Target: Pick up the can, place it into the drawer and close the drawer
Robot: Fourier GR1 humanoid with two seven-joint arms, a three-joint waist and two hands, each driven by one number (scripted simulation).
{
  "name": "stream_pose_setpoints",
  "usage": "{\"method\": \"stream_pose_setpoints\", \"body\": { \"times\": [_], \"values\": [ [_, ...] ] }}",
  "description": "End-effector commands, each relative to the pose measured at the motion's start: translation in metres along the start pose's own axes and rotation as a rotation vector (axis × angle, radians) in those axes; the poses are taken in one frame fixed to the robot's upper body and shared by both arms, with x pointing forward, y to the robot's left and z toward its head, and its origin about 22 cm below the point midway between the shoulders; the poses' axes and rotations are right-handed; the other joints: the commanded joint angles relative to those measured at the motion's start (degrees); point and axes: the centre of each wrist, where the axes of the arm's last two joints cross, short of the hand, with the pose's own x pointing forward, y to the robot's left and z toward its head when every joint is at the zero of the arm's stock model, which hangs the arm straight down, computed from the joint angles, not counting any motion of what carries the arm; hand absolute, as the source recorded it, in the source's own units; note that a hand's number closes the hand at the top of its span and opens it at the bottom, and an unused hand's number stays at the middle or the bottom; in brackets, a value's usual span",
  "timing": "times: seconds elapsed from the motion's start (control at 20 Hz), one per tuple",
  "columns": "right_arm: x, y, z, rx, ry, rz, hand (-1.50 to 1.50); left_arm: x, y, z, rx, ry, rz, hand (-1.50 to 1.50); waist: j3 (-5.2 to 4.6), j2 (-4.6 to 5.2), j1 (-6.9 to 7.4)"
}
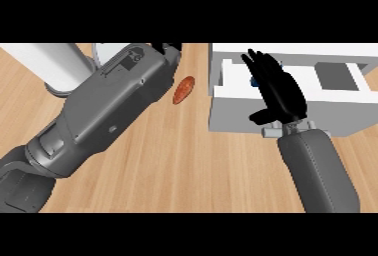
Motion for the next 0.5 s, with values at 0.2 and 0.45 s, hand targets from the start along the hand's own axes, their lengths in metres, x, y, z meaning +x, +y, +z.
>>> {"method": "stream_pose_setpoints", "body": {
  "times": [0.2, 0.45],
  "values": [
    [-0.018, 0.039, -0.028, -0.001, 0.037, 0.089, -1.50, 0.006, 0.032, -0.004, 0.027, -0.003, 0.003, -1.50, 0.03, 0.38, -0.68],
    [-0.019, 0.054, -0.035, -0.040, 0.070, 0.133, -1.50, 0.011, 0.061, -0.003, 0.015, -0.009, -0.030, -1.50, 0.04, 0.38, 0.64]
  ]
}}
